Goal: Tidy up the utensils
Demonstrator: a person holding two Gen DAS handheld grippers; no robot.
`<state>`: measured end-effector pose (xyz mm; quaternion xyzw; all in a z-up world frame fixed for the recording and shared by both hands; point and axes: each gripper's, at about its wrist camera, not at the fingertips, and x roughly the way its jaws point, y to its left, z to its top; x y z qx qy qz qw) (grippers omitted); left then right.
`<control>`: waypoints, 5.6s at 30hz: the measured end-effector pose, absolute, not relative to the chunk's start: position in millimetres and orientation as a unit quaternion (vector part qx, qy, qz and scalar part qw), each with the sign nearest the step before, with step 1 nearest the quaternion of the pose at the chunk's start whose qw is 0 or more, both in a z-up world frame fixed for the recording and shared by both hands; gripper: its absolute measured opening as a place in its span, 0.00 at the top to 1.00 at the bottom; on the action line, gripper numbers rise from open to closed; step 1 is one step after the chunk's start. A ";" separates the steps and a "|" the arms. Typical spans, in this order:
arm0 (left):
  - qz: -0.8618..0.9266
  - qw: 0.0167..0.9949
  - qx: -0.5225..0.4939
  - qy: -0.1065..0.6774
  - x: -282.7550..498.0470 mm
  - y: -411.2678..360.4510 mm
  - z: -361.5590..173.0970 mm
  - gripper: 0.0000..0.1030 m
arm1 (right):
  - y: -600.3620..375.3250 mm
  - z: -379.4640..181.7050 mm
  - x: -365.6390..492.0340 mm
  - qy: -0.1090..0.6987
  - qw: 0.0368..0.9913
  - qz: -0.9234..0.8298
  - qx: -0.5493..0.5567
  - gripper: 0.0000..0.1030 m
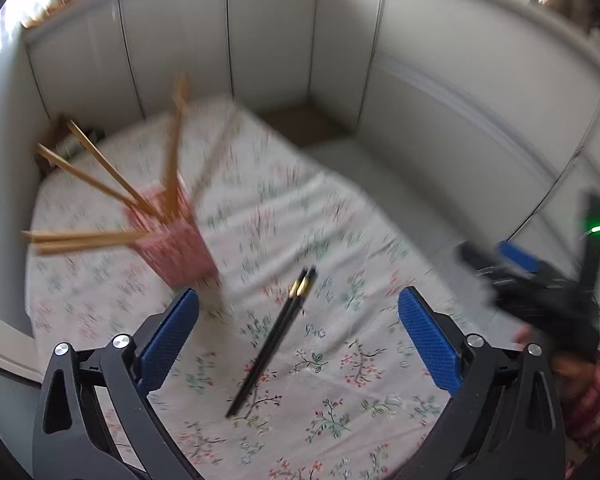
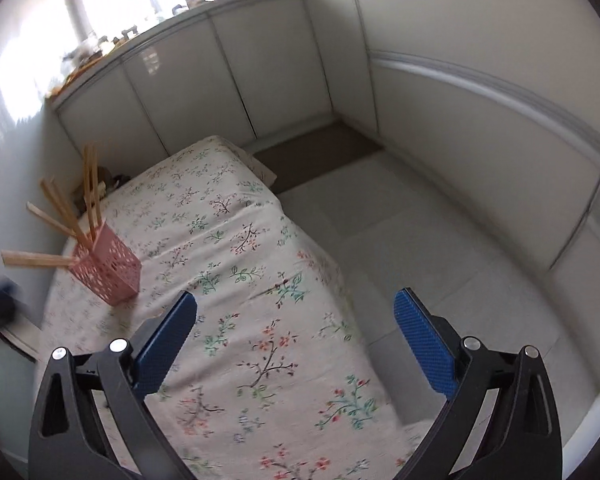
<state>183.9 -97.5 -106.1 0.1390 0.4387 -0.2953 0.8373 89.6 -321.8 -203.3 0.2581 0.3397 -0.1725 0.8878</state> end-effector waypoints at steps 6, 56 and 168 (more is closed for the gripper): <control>-0.258 0.768 0.168 0.562 236.8 -139.6 -202.5 0.58 | -329.6 -212.3 91.0 0.353 0.878 -0.167 0.278 0.06; -0.237 0.853 0.047 0.463 183.7 -22.8 -189.0 0.94 | -224.9 -257.2 215.2 0.543 0.804 -0.133 0.201 0.28; 0.079 0.991 -0.006 0.112 54.2 -4.2 33.1 0.07 | -193.0 -23.1 56.1 0.138 0.972 -0.151 0.118 0.06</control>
